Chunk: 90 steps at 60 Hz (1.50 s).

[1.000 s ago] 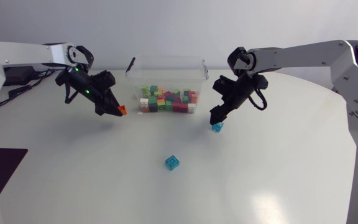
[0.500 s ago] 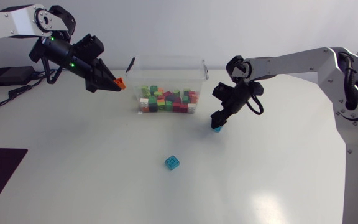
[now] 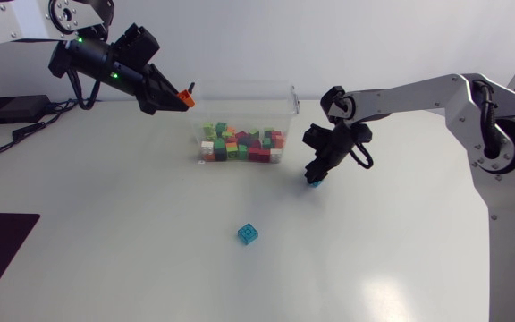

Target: Place the duplo bricks in the container

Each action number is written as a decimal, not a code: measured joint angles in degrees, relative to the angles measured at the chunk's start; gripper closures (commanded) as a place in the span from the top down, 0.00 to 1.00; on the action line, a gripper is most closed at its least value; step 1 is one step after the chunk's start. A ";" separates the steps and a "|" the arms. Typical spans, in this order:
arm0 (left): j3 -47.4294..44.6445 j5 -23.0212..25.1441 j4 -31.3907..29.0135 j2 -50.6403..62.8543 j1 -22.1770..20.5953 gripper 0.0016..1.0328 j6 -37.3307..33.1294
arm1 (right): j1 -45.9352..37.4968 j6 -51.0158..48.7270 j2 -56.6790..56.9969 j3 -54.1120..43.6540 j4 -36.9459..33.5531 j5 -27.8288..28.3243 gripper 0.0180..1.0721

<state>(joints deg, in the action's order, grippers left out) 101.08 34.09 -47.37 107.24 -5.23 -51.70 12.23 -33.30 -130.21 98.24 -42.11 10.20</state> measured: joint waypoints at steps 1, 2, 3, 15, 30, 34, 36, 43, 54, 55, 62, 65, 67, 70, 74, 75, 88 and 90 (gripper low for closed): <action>0.00 -0.02 0.28 0.00 -0.09 0.21 0.55 | 0.11 0.00 0.00 0.00 0.11 -0.02 0.22; 0.00 0.00 0.70 0.00 -0.13 0.21 1.01 | 0.22 0.00 0.00 0.00 0.11 -0.02 0.22; 0.00 0.00 1.07 0.00 -0.22 0.21 1.40 | 0.31 0.00 0.00 -0.02 0.13 -0.02 0.22; 0.02 0.00 6.40 0.00 -0.90 0.21 6.64 | 0.96 0.00 1.88 -2.86 0.50 -0.22 0.21; 0.46 -0.59 14.38 0.00 -1.33 0.21 13.42 | 2.08 0.28 9.07 -7.19 -0.33 -0.04 0.21; 1.05 -1.46 15.58 0.11 -1.40 0.21 14.78 | 2.78 0.55 11.87 -7.78 -0.74 0.07 0.21; 1.46 -1.79 16.06 0.28 -1.57 0.21 15.50 | 3.15 0.68 13.25 -8.15 -0.92 0.24 0.21; 3.91 -3.15 16.74 1.46 -1.92 0.21 17.31 | 4.74 1.46 17.62 -9.29 -1.44 0.48 0.21; 7.98 -5.46 16.90 4.00 -3.06 0.21 19.96 | 6.97 2.91 21.33 -10.34 -2.89 0.59 0.21; 8.26 -5.64 16.92 4.20 -3.19 0.21 20.24 | 7.10 3.17 21.55 -10.36 -2.93 0.66 0.21; 10.82 -7.13 16.92 5.73 -3.96 0.22 21.44 | 8.00 3.80 23.41 -10.62 -3.10 1.16 0.21; 11.82 -7.58 16.90 6.34 -4.22 0.22 22.01 | 8.22 4.26 24.22 -10.78 -3.10 1.31 0.21; 12.48 -8.13 16.90 6.80 -4.39 0.22 22.23 | 8.33 4.46 24.79 -10.97 -3.13 1.36 0.21; 13.35 -9.16 16.90 7.30 -4.70 0.22 22.71 | 8.48 4.66 25.53 -11.15 -3.13 1.55 0.21; 14.43 -10.14 16.87 8.07 -5.05 0.22 23.37 | 8.63 4.81 26.42 -11.26 -3.15 1.55 0.21; 14.73 -10.38 16.87 8.24 -5.11 0.22 23.50 | 8.63 4.81 26.58 -11.26 -3.17 1.55 0.21; 18.78 -13.29 16.87 11.10 -6.69 0.22 24.96 | 8.68 5.01 27.85 -11.26 -4.17 1.55 0.21; 19.04 -13.49 16.85 11.52 -6.91 0.22 24.98 | 8.68 5.03 27.96 -11.26 -4.20 1.55 0.21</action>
<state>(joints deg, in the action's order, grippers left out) 120.11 20.60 -30.52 118.76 -12.14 -26.72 20.91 -28.27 -102.26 86.98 -46.30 11.75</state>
